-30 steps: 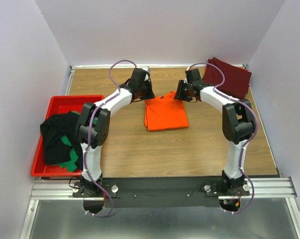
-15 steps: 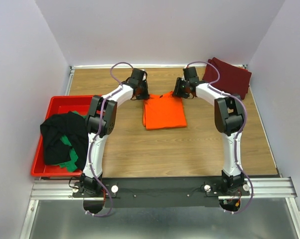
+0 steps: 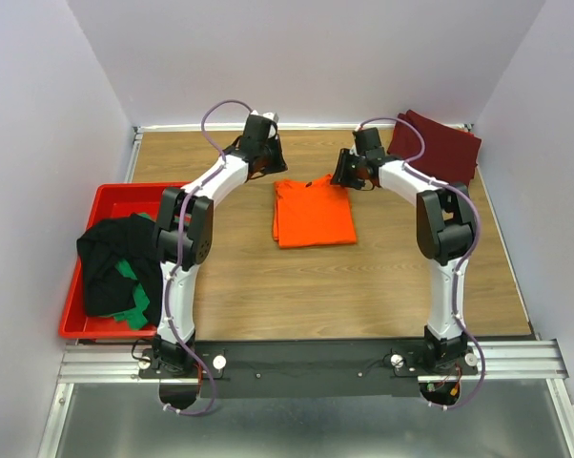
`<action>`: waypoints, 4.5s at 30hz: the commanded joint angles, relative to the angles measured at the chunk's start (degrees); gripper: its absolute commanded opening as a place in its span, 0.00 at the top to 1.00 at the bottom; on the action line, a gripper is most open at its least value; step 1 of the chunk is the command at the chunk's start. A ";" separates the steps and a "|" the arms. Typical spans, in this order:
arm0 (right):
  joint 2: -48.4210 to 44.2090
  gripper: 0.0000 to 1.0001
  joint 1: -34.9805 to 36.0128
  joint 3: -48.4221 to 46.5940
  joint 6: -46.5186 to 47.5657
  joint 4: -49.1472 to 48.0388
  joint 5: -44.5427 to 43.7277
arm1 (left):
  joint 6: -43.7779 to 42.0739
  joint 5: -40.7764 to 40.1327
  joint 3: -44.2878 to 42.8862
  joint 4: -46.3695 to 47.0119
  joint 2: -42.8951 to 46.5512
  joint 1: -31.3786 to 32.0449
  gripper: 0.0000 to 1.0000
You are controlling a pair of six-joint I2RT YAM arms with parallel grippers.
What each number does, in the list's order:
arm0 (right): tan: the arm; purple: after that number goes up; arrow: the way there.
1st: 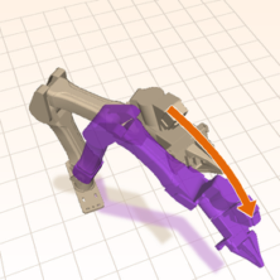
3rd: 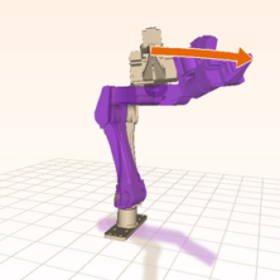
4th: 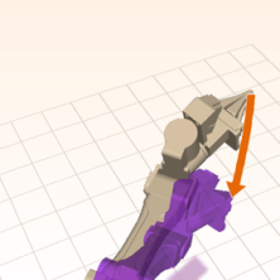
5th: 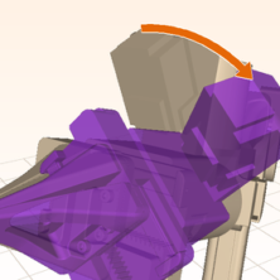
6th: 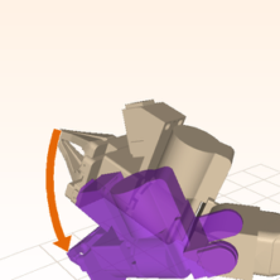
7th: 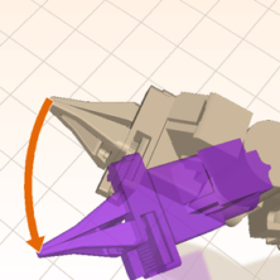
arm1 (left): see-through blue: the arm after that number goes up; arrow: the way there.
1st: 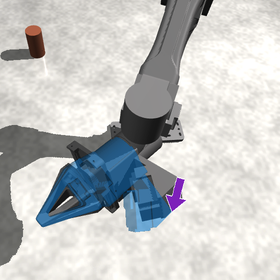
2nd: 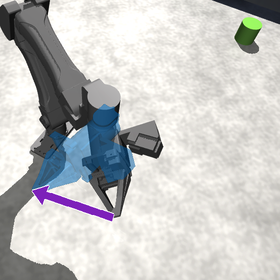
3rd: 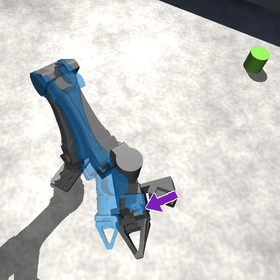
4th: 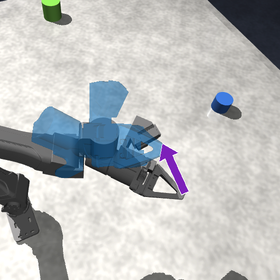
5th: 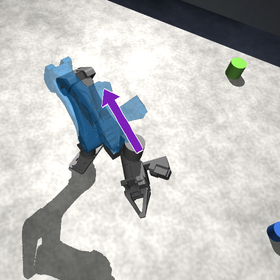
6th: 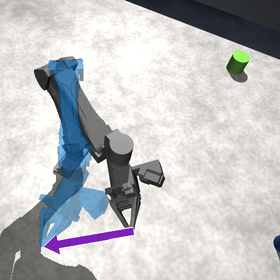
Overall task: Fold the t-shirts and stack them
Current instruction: Fold the tshirt
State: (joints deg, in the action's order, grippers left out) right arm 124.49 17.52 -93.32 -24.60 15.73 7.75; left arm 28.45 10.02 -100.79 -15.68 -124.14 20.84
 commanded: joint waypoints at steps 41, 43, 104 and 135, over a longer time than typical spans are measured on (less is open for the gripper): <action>-30.28 0.51 0.68 34.53 -1.59 -2.01 0.15 | 4.51 -0.18 44.01 0.48 36.94 9.04 0.61; -27.90 0.51 0.68 33.21 -1.50 -2.19 0.86 | 5.83 0.52 46.64 1.27 37.30 9.22 0.60; -31.76 0.94 1.20 34.61 -4.23 -5.62 -3.00 | 6.80 -2.11 45.86 5.49 37.82 12.21 1.00; 0.06 0.93 1.73 11.66 -11.08 -21.44 9.57 | 10.84 2.28 42.96 14.63 16.82 -2.65 1.00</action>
State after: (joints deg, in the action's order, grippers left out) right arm 125.19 18.96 -82.00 -34.85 -4.27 16.19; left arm 38.98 12.08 -59.24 0.12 -105.82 17.96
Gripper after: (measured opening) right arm 0.067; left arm 0.008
